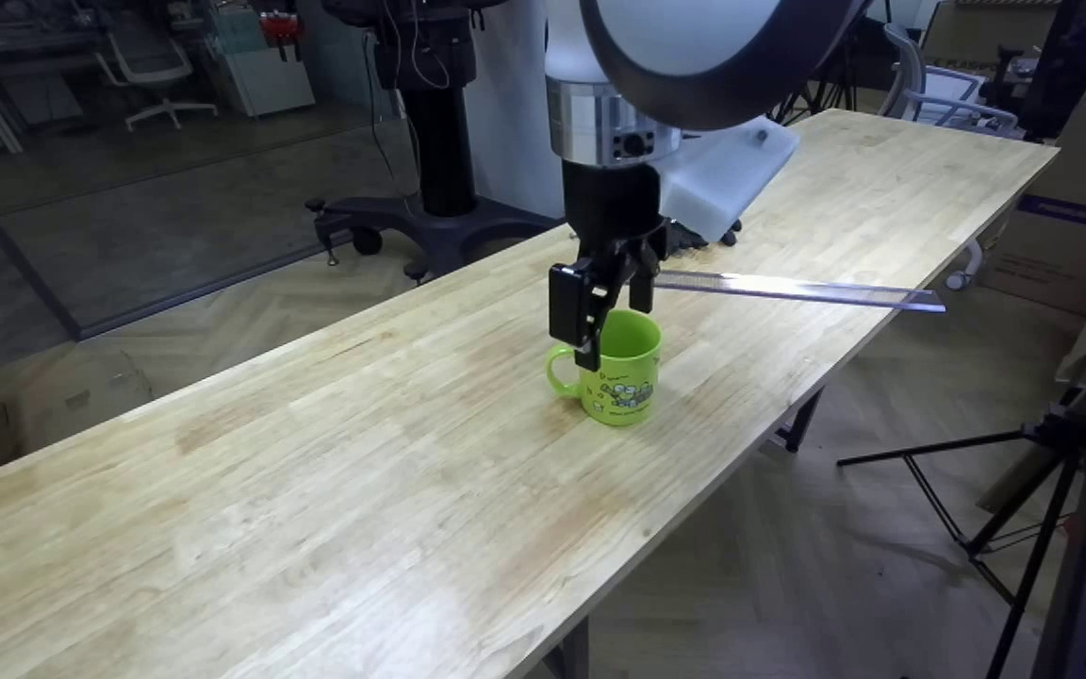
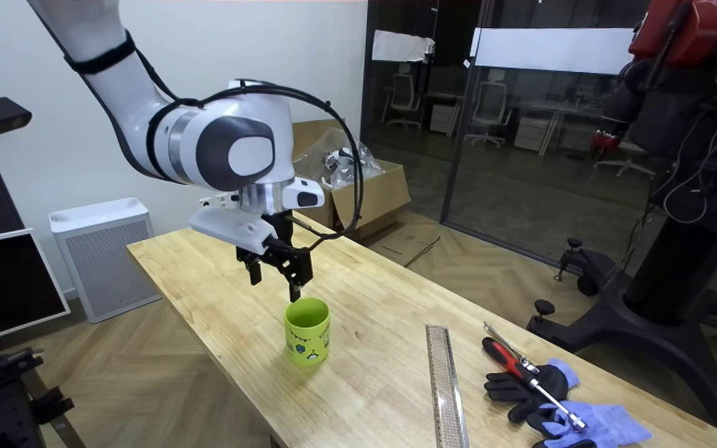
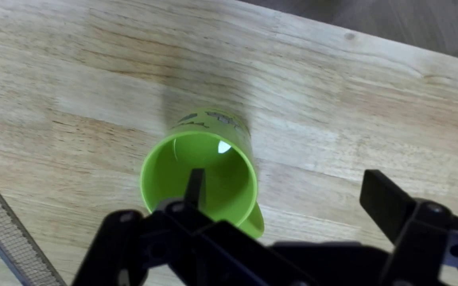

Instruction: Move the mug backwards

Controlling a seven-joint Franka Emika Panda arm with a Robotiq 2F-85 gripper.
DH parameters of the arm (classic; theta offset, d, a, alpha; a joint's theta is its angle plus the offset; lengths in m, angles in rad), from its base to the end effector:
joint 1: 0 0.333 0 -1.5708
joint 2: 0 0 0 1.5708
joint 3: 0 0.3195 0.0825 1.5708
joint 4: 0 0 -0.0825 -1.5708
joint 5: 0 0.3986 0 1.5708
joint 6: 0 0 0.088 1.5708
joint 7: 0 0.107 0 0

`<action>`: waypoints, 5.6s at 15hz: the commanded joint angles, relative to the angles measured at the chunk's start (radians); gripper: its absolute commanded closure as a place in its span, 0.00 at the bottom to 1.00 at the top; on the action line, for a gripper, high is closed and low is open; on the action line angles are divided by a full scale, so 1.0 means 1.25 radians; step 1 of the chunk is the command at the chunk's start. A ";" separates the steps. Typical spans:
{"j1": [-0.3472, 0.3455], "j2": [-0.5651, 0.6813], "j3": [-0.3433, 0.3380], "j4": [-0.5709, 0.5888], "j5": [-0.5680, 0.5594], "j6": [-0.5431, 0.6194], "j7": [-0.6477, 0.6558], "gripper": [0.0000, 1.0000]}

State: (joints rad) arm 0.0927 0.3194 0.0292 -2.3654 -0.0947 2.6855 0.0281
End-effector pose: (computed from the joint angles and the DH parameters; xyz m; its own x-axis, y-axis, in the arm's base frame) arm 0.5122 0.0664 0.1822 0.9843 0.1764 0.0007 0.1763 -0.9838 0.0326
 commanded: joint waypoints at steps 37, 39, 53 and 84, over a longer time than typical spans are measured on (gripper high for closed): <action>-0.047 0.193 -0.054 0.264 0.136 -0.215 0.104 0.97; -0.040 0.201 -0.077 0.295 0.107 -0.256 0.112 0.97; -0.071 0.316 -0.110 0.636 0.037 -0.429 0.101 0.97; -0.050 0.473 -0.036 0.844 0.085 -0.473 0.072 0.12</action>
State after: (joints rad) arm 0.0198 0.9450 -0.0088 -1.3012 0.0098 2.1189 0.0946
